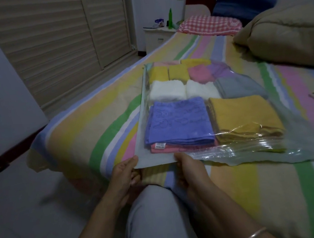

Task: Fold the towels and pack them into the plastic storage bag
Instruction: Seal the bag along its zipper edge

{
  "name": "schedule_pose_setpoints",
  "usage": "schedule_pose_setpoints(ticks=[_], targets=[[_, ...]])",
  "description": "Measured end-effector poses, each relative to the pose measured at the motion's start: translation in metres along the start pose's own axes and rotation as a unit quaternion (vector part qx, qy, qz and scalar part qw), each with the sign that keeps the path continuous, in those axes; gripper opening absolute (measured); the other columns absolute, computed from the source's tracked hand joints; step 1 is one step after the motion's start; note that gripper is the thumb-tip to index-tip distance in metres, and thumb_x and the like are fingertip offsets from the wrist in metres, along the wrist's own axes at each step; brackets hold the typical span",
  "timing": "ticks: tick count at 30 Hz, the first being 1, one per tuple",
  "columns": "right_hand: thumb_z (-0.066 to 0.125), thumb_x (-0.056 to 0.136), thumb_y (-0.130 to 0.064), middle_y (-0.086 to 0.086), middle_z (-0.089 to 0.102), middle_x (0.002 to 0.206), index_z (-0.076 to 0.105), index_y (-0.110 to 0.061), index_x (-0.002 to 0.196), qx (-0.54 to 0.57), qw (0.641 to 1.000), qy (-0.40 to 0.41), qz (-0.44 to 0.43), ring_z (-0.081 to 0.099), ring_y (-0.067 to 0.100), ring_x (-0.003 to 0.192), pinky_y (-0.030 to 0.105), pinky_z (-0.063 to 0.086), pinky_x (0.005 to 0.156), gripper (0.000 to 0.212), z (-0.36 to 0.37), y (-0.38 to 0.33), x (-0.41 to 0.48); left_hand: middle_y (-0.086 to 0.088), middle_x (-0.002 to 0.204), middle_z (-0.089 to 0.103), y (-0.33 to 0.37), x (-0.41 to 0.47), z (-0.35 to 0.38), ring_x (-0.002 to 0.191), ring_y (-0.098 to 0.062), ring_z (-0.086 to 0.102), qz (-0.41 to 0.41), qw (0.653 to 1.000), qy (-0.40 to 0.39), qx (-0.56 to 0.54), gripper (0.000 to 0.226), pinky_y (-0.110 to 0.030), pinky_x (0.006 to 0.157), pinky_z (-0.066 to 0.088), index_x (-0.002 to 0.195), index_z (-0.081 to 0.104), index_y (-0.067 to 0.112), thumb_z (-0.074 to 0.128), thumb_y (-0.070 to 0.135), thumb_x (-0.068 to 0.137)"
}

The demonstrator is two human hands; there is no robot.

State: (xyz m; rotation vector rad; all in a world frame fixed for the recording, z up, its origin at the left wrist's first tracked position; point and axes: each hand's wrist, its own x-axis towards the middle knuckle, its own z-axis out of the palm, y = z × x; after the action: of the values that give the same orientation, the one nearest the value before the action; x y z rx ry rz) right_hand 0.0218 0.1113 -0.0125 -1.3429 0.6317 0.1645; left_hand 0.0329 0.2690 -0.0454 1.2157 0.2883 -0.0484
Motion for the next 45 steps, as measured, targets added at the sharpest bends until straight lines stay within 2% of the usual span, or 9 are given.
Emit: schedule_pose_setpoints(ticks=[8,14,21,29,31,33,35,40,45], targets=[[0.05,0.094,-0.017,-0.006,0.025,0.038,0.035,-0.019,0.058,0.059,0.996,-0.054,0.036,0.019,0.007,0.029,0.013,0.016,0.032,0.039,-0.004,0.008,0.007,0.003,0.039,0.029,-0.006,-0.016,0.028,0.031,-0.013,0.025,-0.033,0.994,0.074,0.071,0.053,-0.015,0.037,0.019,0.049,0.038,0.02,0.06,0.048,0.088],[0.055,0.091,-0.025,-0.001,0.034,0.041,0.041,-0.015,0.058,-0.002,1.0,-0.017,0.004,0.031,0.012,0.031,0.018,0.023,0.035,0.037,-0.001,0.014,0.015,0.005,0.034,0.031,-0.014,-0.019,0.046,0.027,-0.01,0.026,0.019,0.992,0.106,0.071,0.041,-0.013,0.035,0.019,0.058,0.04,0.012,0.06,0.021,0.093],[0.061,0.079,-0.034,-0.004,0.043,0.052,0.048,-0.021,0.061,-0.003,0.999,0.02,-0.037,0.04,0.014,0.048,0.027,0.029,0.046,0.026,-0.011,0.007,0.01,0.006,0.035,0.028,-0.016,-0.013,0.04,0.027,-0.009,0.025,-0.015,0.991,0.135,-0.015,0.044,-0.012,0.035,0.019,0.056,0.035,0.014,0.06,0.019,0.092],[0.062,0.086,-0.028,-0.003,0.038,0.042,0.053,-0.018,0.06,0.008,0.996,0.081,-0.026,0.031,0.011,0.033,0.021,0.023,0.036,0.029,-0.086,-0.024,0.003,0.008,0.034,0.029,-0.021,-0.008,0.037,0.026,-0.006,0.026,-0.005,0.987,0.16,-0.029,0.043,-0.009,0.034,0.019,0.059,0.034,0.015,0.056,0.021,0.095],[0.061,0.087,-0.029,-0.002,0.036,0.043,0.052,-0.017,0.061,0.014,0.997,0.077,-0.022,0.031,0.012,0.033,0.021,0.024,0.036,0.03,-0.093,-0.025,0.004,0.002,0.036,0.042,-0.022,-0.009,0.037,0.028,-0.013,0.039,0.025,0.983,0.18,0.004,0.038,-0.014,0.033,0.029,0.06,0.045,0.009,0.057,0.021,0.095],[0.059,0.09,-0.027,-0.004,0.033,0.041,0.046,-0.017,0.06,0.036,0.997,0.069,-0.01,0.029,0.011,0.03,0.02,0.023,0.035,0.033,-0.094,-0.022,0.005,-0.021,0.059,0.063,-0.021,-0.014,0.038,0.054,-0.035,0.061,0.072,0.969,0.222,0.079,0.039,-0.038,0.05,0.05,0.071,0.058,-0.008,0.058,0.023,0.094],[0.056,0.092,-0.026,-0.005,0.03,0.04,0.043,-0.017,0.059,0.058,0.997,0.051,0.001,0.025,0.01,0.03,0.019,0.022,0.033,0.037,-0.094,-0.021,0.005,-0.019,0.053,0.056,-0.017,-0.026,0.045,0.059,-0.032,0.056,0.112,0.955,0.245,0.128,0.047,-0.042,0.058,0.043,0.059,0.056,0.0,0.056,0.03,0.094],[0.054,0.095,-0.03,-0.004,0.034,0.04,0.043,-0.017,0.059,0.035,0.999,0.021,0.012,0.031,0.011,0.033,0.021,0.026,0.038,0.039,-0.098,-0.021,0.006,0.003,0.053,0.059,-0.03,-0.067,0.129,0.053,-0.013,0.057,-0.016,0.924,0.008,0.381,0.062,-0.02,0.052,0.042,0.063,0.064,0.015,0.033,0.059,0.095],[0.055,0.094,-0.034,0.004,0.055,0.048,0.059,-0.01,0.065,0.0,1.0,0.006,-0.003,0.05,0.016,0.039,0.023,0.037,0.041,0.038,-0.102,-0.021,0.006,0.002,0.045,0.058,-0.047,-0.053,0.182,0.045,-0.015,0.054,-0.109,0.975,0.02,0.194,0.068,-0.024,0.049,0.042,0.059,0.064,0.013,0.043,0.073,0.084]])
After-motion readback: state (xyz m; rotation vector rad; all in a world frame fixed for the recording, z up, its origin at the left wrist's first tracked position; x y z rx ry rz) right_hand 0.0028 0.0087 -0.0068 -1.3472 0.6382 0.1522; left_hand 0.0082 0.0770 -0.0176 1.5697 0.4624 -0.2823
